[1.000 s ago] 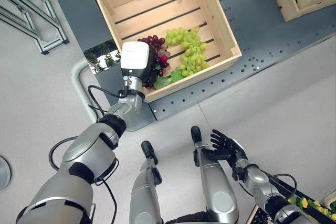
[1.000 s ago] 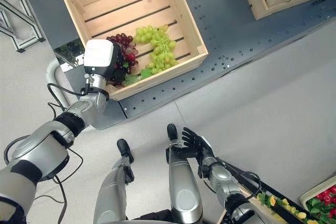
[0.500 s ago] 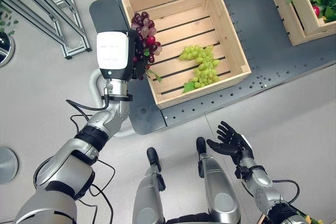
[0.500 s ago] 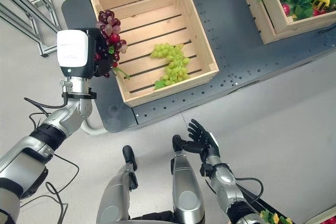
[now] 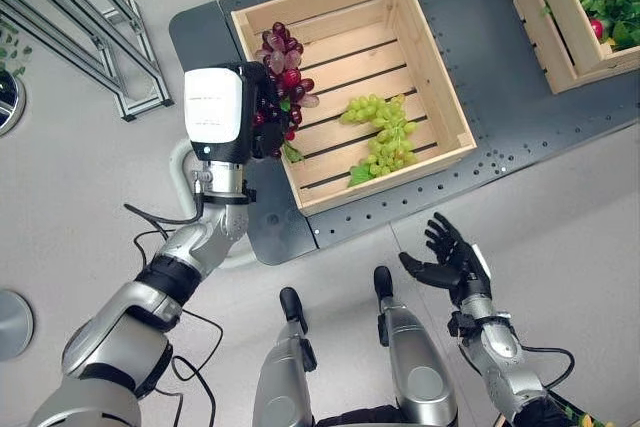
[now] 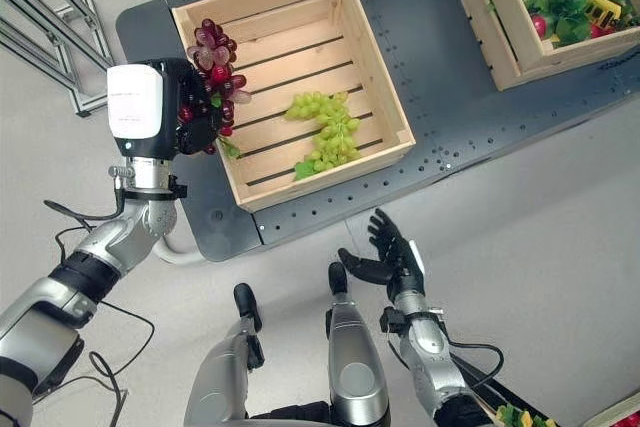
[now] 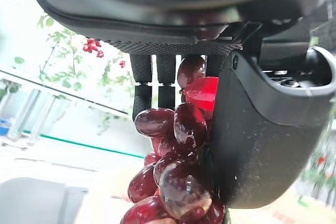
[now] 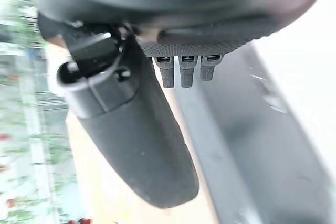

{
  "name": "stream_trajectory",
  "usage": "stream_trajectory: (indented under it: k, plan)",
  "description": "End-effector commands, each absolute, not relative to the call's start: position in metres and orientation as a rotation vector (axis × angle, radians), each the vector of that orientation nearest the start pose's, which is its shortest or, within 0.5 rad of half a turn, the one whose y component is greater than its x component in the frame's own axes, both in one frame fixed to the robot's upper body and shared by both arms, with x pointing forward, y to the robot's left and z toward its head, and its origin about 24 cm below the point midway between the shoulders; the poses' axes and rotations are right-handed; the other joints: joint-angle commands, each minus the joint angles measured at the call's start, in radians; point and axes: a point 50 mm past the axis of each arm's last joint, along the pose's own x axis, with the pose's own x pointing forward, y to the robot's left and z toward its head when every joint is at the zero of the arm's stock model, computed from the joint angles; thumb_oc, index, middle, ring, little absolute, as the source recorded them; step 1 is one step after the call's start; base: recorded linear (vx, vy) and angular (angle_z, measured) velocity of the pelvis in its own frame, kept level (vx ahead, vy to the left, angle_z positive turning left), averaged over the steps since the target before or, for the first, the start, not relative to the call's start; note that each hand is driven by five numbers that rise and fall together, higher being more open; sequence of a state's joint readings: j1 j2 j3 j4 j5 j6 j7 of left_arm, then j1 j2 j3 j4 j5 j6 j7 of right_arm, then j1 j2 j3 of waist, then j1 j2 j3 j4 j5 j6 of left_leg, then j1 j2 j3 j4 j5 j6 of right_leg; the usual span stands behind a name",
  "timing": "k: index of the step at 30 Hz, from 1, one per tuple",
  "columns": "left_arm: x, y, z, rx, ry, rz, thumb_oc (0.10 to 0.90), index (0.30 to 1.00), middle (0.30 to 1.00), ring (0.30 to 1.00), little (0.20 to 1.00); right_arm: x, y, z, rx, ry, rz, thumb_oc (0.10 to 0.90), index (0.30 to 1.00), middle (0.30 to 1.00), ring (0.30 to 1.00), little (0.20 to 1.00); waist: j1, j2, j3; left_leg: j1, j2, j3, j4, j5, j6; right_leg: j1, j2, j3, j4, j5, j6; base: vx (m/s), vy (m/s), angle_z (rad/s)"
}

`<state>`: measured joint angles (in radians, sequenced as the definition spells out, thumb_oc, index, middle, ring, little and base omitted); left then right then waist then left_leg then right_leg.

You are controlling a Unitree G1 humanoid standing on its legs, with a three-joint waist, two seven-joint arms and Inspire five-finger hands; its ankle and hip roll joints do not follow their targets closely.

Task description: Pick up the fruits from the basket on one side to the basket on the other side

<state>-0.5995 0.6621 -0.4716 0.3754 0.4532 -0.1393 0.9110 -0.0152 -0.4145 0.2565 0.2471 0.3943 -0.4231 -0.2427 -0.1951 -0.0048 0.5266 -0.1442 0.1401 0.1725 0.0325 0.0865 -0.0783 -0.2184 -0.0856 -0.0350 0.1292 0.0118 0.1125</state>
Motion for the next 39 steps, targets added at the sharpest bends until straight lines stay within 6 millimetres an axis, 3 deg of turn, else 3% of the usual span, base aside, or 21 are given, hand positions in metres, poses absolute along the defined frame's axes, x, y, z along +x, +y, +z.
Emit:
stream_trajectory:
  k: [1, 3, 9, 13, 17, 27, 32, 39]
  plan:
    - [0.320, 0.190, 0.200, 0.855, -0.942, 0.426, 0.400, 0.300, 0.300, 0.300, 0.300, 0.242, -0.215, 0.088, -0.175, -0.462, -0.153, 0.800, 0.900, 0.900, 0.900, 0.900, -0.001, -0.016, -0.141, -0.025, -0.020, -0.007, 0.035, -0.011, 0.014, 0.052, 0.033, 0.024, -0.097, 0.051, -0.062, 0.07, 0.036, 0.02]
    - [0.314, 0.187, 0.194, 0.796, -0.896, 0.329, 0.400, 0.300, 0.300, 0.300, 0.300, 0.242, -0.216, 0.104, -0.232, -0.524, -0.133, 0.800, 0.900, 0.900, 0.900, 0.900, 0.003, -0.013, -0.167, 0.012, -0.023, -0.008, -0.003, -0.006, 0.017, 0.080, 0.032, 0.031, -0.123, 0.056, -0.055, 0.11, 0.054, -0.01]
    - [0.300, 0.186, 0.194, 0.872, -0.878, 0.208, 0.400, 0.300, 0.300, 0.300, 0.300, 0.237, -0.223, 0.154, -0.296, -0.703, -0.051, 0.800, 0.900, 0.900, 0.900, 0.900, 0.017, -0.001, -0.241, 0.090, -0.031, -0.007, -0.069, 0.001, 0.020, 0.143, 0.029, 0.039, -0.164, 0.061, -0.043, 0.07, 0.046, 0.00]
    - [0.296, 0.183, 0.192, 0.876, -0.825, 0.093, 0.400, 0.300, 0.300, 0.300, 0.300, 0.232, -0.221, 0.174, -0.372, -0.787, 0.022, 0.800, 0.900, 0.900, 0.900, 0.900, 0.027, 0.010, -0.283, 0.121, -0.034, -0.007, -0.076, -0.008, 0.021, 0.171, 0.024, 0.038, -0.169, 0.054, -0.039, 0.06, 0.055, -0.01]
    - [0.289, 0.178, 0.188, 0.728, -0.714, -0.122, 0.400, 0.300, 0.300, 0.300, 0.300, 0.231, -0.215, 0.191, -0.470, -0.828, 0.107, 0.800, 0.900, 0.900, 0.900, 0.900, 0.053, 0.018, -0.336, 0.162, -0.037, -0.016, -0.110, -0.006, 0.019, 0.215, 0.010, 0.020, -0.200, 0.058, -0.032, 0.06, 0.031, 0.00]
    - [0.281, 0.153, 0.179, 0.326, -0.569, -0.423, 0.400, 0.300, 0.300, 0.300, 0.300, 0.245, -0.186, 0.200, -0.566, -0.823, 0.306, 0.800, 0.900, 0.900, 0.900, 0.900, 0.098, 0.015, -0.416, 0.195, -0.026, -0.032, -0.120, -0.023, 0.016, 0.236, -0.004, -0.011, -0.216, 0.063, -0.019, 0.03, -0.006, 0.02]
    - [0.275, 0.146, 0.178, 0.424, -0.559, -0.521, 0.400, 0.300, 0.300, 0.300, 0.300, 0.250, -0.177, 0.204, -0.612, -0.793, 0.417, 0.800, 0.900, 0.900, 0.900, 0.900, 0.111, 0.012, -0.438, 0.202, -0.022, -0.030, -0.120, -0.030, 0.017, 0.236, -0.006, -0.010, -0.216, 0.063, -0.013, 0.00, 0.000, 0.00]
    - [0.268, 0.161, 0.196, 0.569, -0.617, -0.543, 0.400, 0.300, 0.300, 0.300, 0.300, 0.253, -0.176, 0.203, -0.725, -0.649, 0.616, 0.800, 0.900, 0.900, 0.900, 0.900, 0.124, 0.001, -0.471, 0.209, -0.020, -0.031, -0.120, -0.038, 0.020, 0.244, -0.015, -0.020, -0.216, 0.058, -0.004, 0.01, -0.001, 0.00]
